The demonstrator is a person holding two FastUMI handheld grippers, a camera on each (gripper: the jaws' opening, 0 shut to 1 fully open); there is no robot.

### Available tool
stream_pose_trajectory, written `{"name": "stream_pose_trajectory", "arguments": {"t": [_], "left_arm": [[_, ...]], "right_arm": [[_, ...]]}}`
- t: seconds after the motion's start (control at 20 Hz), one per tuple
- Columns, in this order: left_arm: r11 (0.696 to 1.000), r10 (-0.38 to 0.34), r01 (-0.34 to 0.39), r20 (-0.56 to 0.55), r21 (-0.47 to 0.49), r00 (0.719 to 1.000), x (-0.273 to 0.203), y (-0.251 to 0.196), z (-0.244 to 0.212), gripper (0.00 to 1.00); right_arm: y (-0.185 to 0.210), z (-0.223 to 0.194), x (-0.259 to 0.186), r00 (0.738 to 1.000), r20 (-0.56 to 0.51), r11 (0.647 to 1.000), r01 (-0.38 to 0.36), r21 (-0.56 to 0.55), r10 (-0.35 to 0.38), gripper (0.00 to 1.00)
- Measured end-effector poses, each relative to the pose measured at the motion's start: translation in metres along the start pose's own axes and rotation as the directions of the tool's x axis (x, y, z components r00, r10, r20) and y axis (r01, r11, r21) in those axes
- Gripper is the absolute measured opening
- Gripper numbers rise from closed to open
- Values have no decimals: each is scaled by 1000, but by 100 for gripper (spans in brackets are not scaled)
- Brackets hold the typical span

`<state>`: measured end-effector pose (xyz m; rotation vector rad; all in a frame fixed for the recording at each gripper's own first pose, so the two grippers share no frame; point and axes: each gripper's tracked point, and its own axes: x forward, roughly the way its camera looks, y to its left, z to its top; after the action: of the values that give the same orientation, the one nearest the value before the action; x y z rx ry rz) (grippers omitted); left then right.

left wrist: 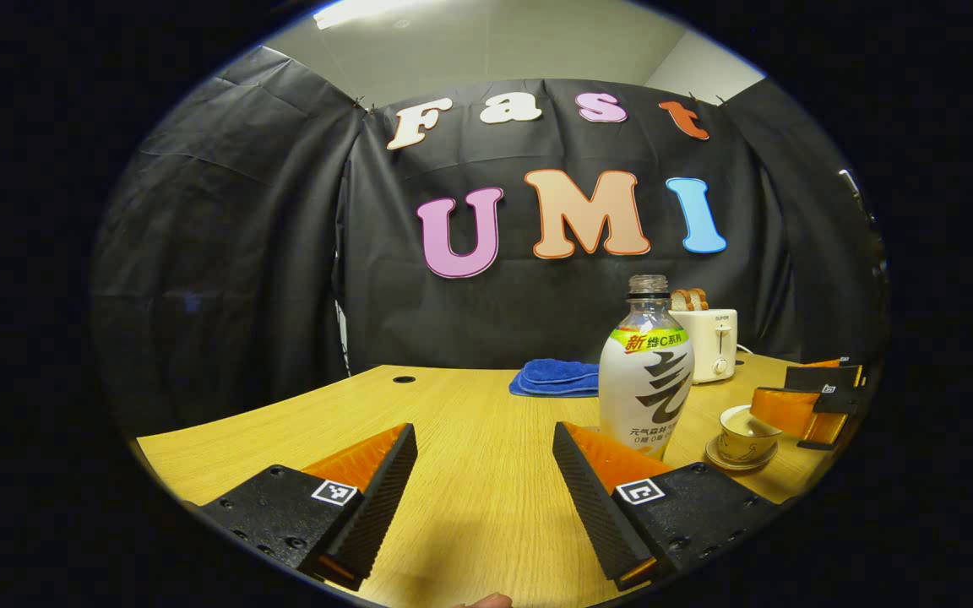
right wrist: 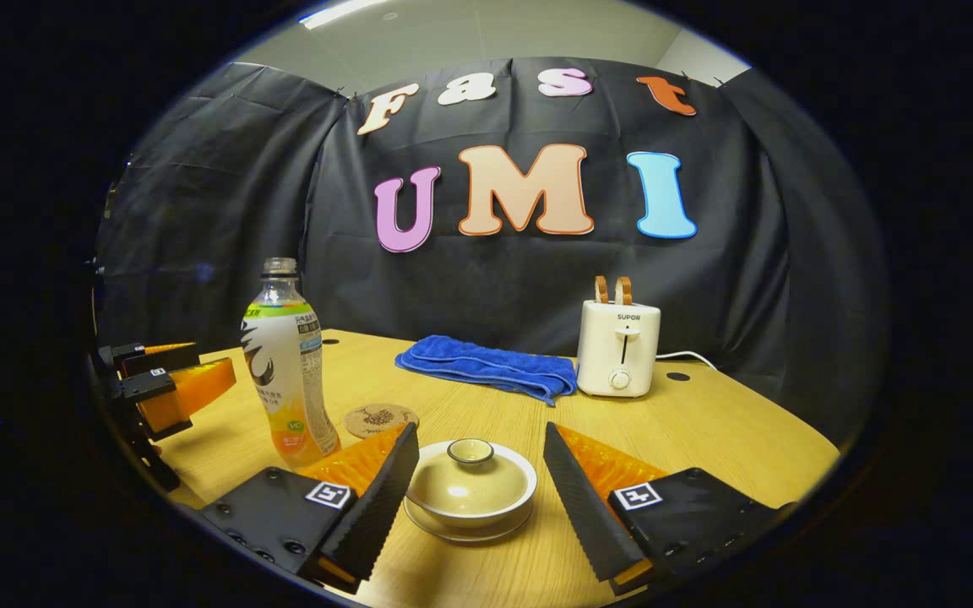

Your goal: Open the teacup lid with one hand, grasp the water bottle and pour water into the teacup with the other hand; after pouring, place the water bottle on the coaster and then close the teacup lid.

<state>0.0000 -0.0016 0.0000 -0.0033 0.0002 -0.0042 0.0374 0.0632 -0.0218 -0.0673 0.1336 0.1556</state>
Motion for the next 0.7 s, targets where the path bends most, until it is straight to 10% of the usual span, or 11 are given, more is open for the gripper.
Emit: {"name": "stream_pose_trajectory", "arguments": {"t": [0.35,0.5,0.65,0.7], "left_arm": [[1000,-3,3,-1,-1,1000,-1,-1,0,94],[1000,-2,2,-1,-1,1000,-1,-1,0,95],[1000,-2,2,-1,-1,1000,-2,-1,0,95],[1000,-2,2,-1,-1,1000,-1,-2,0,95]], "right_arm": [[4,-11,13,999,-52,1000,-8,8,9,84],[4,-8,15,999,-48,1000,1,2,-1,52],[9,-12,18,999,-46,1000,-19,-10,18,60],[7,-8,17,999,-39,1000,-13,-5,13,48]]}}
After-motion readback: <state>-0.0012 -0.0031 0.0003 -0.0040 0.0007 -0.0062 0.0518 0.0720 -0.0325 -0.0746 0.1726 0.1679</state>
